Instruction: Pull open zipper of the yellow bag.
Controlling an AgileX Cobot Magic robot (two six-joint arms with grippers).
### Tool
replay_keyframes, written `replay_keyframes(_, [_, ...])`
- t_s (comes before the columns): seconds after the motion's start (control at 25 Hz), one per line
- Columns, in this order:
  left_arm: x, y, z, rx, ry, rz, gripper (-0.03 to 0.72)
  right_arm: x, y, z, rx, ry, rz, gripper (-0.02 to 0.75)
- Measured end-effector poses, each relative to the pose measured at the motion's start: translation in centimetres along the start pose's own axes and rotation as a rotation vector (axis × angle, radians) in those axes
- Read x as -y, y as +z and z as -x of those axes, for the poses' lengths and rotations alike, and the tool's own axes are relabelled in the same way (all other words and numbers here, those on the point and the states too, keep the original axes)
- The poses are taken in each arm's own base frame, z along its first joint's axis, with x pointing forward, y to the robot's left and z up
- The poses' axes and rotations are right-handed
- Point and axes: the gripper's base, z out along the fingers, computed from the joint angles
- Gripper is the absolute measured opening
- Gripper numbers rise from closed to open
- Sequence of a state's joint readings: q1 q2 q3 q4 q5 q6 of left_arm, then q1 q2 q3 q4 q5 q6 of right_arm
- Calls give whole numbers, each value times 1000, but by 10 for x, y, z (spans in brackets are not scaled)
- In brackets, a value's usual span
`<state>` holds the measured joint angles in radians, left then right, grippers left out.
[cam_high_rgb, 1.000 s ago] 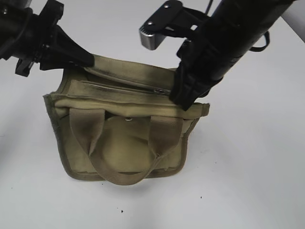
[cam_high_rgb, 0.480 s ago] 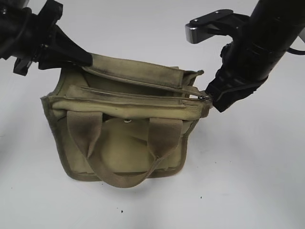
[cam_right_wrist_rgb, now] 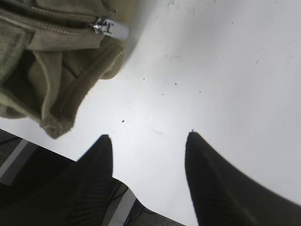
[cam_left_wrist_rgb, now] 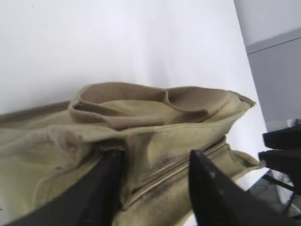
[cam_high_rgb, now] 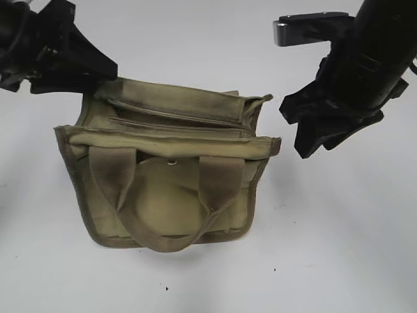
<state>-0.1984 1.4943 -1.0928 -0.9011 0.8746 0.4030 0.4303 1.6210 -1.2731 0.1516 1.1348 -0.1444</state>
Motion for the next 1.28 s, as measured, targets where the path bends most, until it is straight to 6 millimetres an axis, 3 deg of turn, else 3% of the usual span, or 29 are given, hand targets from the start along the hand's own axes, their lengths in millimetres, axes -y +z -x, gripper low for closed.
replay_keyframes(0.12, [6,-17,-2,36,90,53,480,-1,-12,-5,21,19,-8,414])
replay_keyframes(0.28, [20,-50,-12,78,243,136,530,-5,-34,-19,60,17,-12,451])
replay_keyframes(0.4, [34,-81,-27,107,324,199,536,-8,-43,-40,66,19,-13,456])
replay_keyframes(0.6, [36,-121,-77,160,358,326,538,-12,-43,-91,56,47,-11,459])
replay_keyframes(0.72, [30,-140,-122,218,358,395,538,-15,-42,-127,70,58,-12,459])
replay_keyframes(1.0, [7,-155,-206,341,411,473,538,-22,-50,-208,251,65,-27,459])
replay_keyframes(1.28, [-7,-154,-245,388,440,490,538,-24,-53,-264,475,31,-68,459])
